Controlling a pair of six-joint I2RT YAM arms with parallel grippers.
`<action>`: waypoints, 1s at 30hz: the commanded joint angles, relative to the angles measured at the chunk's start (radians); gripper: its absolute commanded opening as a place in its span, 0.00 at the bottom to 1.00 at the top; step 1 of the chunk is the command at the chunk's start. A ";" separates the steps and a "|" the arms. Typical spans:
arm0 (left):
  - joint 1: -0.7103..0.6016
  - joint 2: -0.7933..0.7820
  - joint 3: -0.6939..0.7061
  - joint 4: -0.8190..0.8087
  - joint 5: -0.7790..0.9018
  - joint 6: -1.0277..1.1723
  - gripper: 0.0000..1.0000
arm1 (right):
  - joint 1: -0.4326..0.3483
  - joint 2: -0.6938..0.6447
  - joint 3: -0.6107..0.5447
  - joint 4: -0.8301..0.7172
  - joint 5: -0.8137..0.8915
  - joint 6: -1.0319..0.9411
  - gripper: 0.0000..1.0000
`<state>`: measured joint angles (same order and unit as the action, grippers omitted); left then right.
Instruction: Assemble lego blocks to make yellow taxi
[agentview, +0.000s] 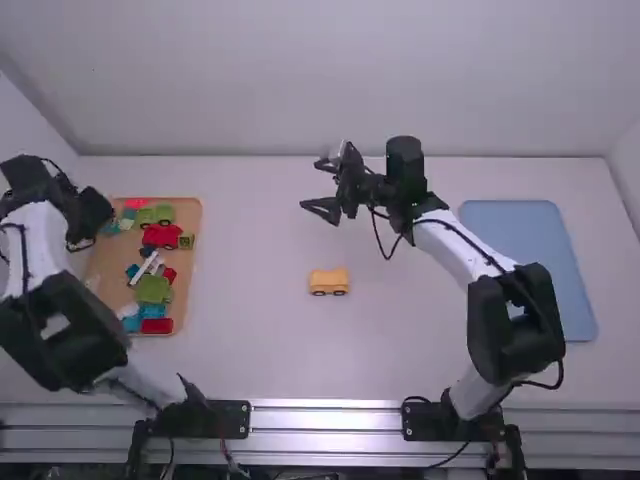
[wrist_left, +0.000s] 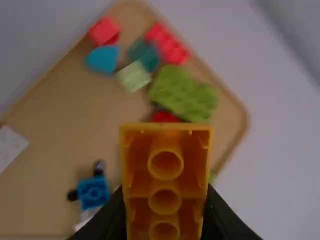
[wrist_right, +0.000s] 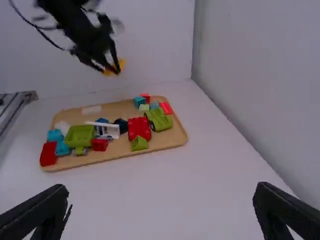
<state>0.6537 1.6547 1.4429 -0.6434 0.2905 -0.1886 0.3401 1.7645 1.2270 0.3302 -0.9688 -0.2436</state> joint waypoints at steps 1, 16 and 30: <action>-0.046 -0.137 -0.138 0.065 0.242 0.142 0.19 | 0.001 0.050 0.088 0.002 0.000 0.072 0.99; -0.483 -0.496 -0.728 0.848 0.757 0.372 0.22 | 0.033 0.433 0.530 0.005 -0.592 0.337 0.99; -0.537 -0.162 -0.769 1.577 0.903 0.034 0.20 | 0.088 0.433 0.528 0.003 -0.593 0.317 0.99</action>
<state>0.1139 1.4536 0.6666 0.9092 1.1027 -0.0536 0.4335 2.1937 1.7176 0.3302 -1.5421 0.0769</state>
